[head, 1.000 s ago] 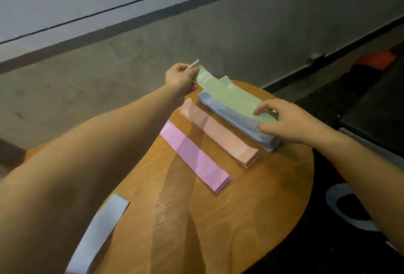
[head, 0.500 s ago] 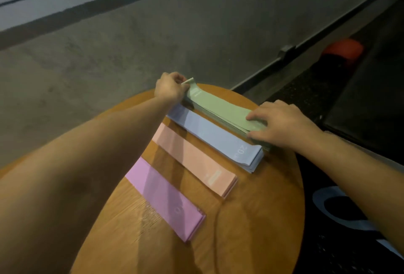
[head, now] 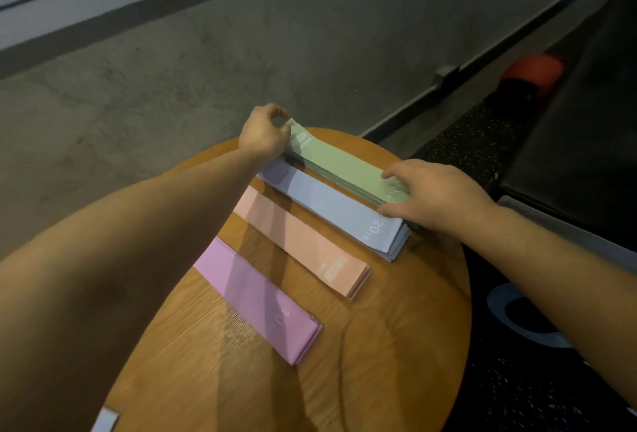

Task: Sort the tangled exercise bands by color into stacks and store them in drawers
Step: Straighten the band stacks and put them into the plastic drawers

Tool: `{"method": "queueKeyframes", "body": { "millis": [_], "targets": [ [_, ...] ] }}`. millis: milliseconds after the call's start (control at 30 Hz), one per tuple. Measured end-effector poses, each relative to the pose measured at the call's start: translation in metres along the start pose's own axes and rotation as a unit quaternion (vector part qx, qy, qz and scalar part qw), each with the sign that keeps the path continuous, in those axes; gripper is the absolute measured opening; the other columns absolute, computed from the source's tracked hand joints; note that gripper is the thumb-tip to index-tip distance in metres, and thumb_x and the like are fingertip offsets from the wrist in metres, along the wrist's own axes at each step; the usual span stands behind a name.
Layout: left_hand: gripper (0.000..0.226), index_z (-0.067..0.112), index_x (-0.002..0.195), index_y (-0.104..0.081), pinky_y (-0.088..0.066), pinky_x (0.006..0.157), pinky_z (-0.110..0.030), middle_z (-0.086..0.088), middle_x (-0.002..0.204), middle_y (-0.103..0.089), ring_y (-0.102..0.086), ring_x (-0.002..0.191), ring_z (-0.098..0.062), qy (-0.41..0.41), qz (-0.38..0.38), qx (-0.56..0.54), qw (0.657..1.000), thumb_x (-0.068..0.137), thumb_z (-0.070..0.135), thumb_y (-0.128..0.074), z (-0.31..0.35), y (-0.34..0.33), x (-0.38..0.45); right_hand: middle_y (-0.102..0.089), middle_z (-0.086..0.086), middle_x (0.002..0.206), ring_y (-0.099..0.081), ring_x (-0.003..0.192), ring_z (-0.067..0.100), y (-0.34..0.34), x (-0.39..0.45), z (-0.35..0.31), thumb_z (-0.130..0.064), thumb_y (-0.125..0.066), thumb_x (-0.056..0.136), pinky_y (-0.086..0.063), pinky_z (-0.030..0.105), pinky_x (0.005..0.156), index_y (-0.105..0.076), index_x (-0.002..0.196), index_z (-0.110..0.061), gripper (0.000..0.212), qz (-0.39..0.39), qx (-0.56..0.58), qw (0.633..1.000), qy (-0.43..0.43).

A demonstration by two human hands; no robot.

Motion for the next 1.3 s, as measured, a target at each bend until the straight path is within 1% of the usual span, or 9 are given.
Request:
{"method": "queueKeyframes", "body": {
  "millis": [167,300,467,667,733,833,1033,1200,1300],
  "targets": [
    [0.023,0.019,0.119,-0.064,-0.051,0.098,-0.039,-0.003,0.128,-0.061,-0.061,0.112,-0.021,-0.033,-0.017,-0.002,0.999,0.096,0.019,-0.06,0.005,0.037,-0.029,-0.057,-0.004,0.135,-0.056,0.119,0.02,0.018,-0.013,-0.02,-0.051,-0.054,0.096,-0.053,0.042,0.093,-0.052,0.137,-0.032,0.046,0.056,-0.001,0.998,0.027],
    [0.024,0.017,0.115,-0.067,-0.048,0.089,-0.029,-0.002,0.121,-0.063,-0.064,0.1,-0.02,-0.059,-0.02,0.023,0.998,0.092,0.017,-0.062,-0.012,0.074,-0.078,-0.059,-0.004,0.133,-0.059,0.116,0.019,0.024,-0.03,-0.054,-0.042,-0.054,0.099,-0.055,0.039,0.091,-0.058,0.131,-0.03,0.035,0.067,0.002,0.995,0.071],
    [0.019,0.023,0.109,-0.065,-0.049,0.083,-0.032,0.0,0.114,-0.063,-0.063,0.087,-0.02,-0.056,-0.054,0.045,0.996,0.091,0.016,-0.067,-0.055,0.123,-0.158,-0.062,-0.006,0.129,-0.059,0.114,0.019,0.016,-0.054,-0.114,-0.044,-0.054,0.097,-0.053,0.038,0.093,-0.061,0.127,-0.033,0.033,0.052,0.002,0.99,0.13],
    [0.026,0.012,0.112,-0.065,-0.046,0.079,-0.021,-0.001,0.113,-0.059,-0.059,0.097,-0.021,-0.01,-0.05,0.041,0.998,0.088,0.01,-0.074,-0.118,0.178,-0.26,-0.068,-0.003,0.124,-0.064,0.107,0.021,-0.006,-0.084,-0.186,-0.039,-0.054,0.097,-0.051,0.031,0.087,-0.066,0.122,-0.031,0.029,0.004,0.021,0.981,0.193],
    [0.029,0.01,0.115,-0.064,-0.047,0.084,-0.026,0.001,0.113,-0.056,-0.056,0.101,-0.02,0.019,-0.048,0.031,0.998,0.088,0.014,-0.076,-0.138,0.191,-0.288,-0.068,-0.004,0.125,-0.064,0.107,0.019,-0.015,-0.094,-0.208,-0.038,-0.055,0.096,-0.05,0.03,0.088,-0.067,0.122,-0.03,0.03,-0.012,0.028,0.976,0.217],
    [0.037,0.013,0.12,-0.062,-0.039,0.076,-0.019,0.001,0.119,-0.054,-0.053,0.108,-0.019,0.077,-0.054,0.022,0.995,0.087,0.021,-0.078,-0.166,0.204,-0.323,-0.069,-0.004,0.121,-0.063,0.104,0.018,-0.028,-0.106,-0.236,-0.039,-0.056,0.094,-0.052,0.033,0.087,-0.068,0.119,-0.031,0.028,-0.031,0.016,0.967,0.252],
    [0.068,0.02,0.138,-0.051,-0.047,0.091,-0.032,0.003,0.118,-0.056,-0.056,0.109,-0.016,0.141,-0.103,0.059,0.983,0.082,0.046,-0.079,-0.194,0.215,-0.371,-0.067,-0.007,0.121,-0.062,0.106,0.018,-0.051,-0.126,-0.278,-0.038,-0.056,0.093,-0.049,0.029,0.083,-0.069,0.116,-0.031,0.027,-0.079,0.001,0.962,0.26],
    [0.066,0.035,0.143,-0.044,-0.05,0.089,-0.037,0.005,0.11,-0.061,-0.061,0.103,-0.017,0.126,-0.116,0.093,0.981,0.085,0.034,-0.076,-0.206,0.209,-0.408,-0.068,-0.007,0.119,-0.061,0.109,0.017,-0.076,-0.148,-0.298,-0.037,-0.056,0.092,-0.05,0.032,0.089,-0.069,0.114,-0.03,0.026,-0.103,0.009,0.959,0.262],
    [0.066,0.036,0.146,-0.045,-0.051,0.088,-0.034,0.006,0.105,-0.065,-0.064,0.102,-0.017,0.136,-0.073,0.024,0.988,0.087,0.026,-0.074,-0.213,0.209,-0.42,-0.068,-0.009,0.116,-0.062,0.108,0.017,-0.091,-0.158,-0.306,-0.039,-0.057,0.092,-0.05,0.031,0.087,-0.069,0.112,-0.031,0.025,-0.131,0.024,0.957,0.257]
  ]
}}
Point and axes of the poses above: each hand's wrist, its own x-axis towards the middle knuckle, its own y-axis out of the back of the hand, z = x × y, the point moved 2 cm from there along x, towards the middle knuckle
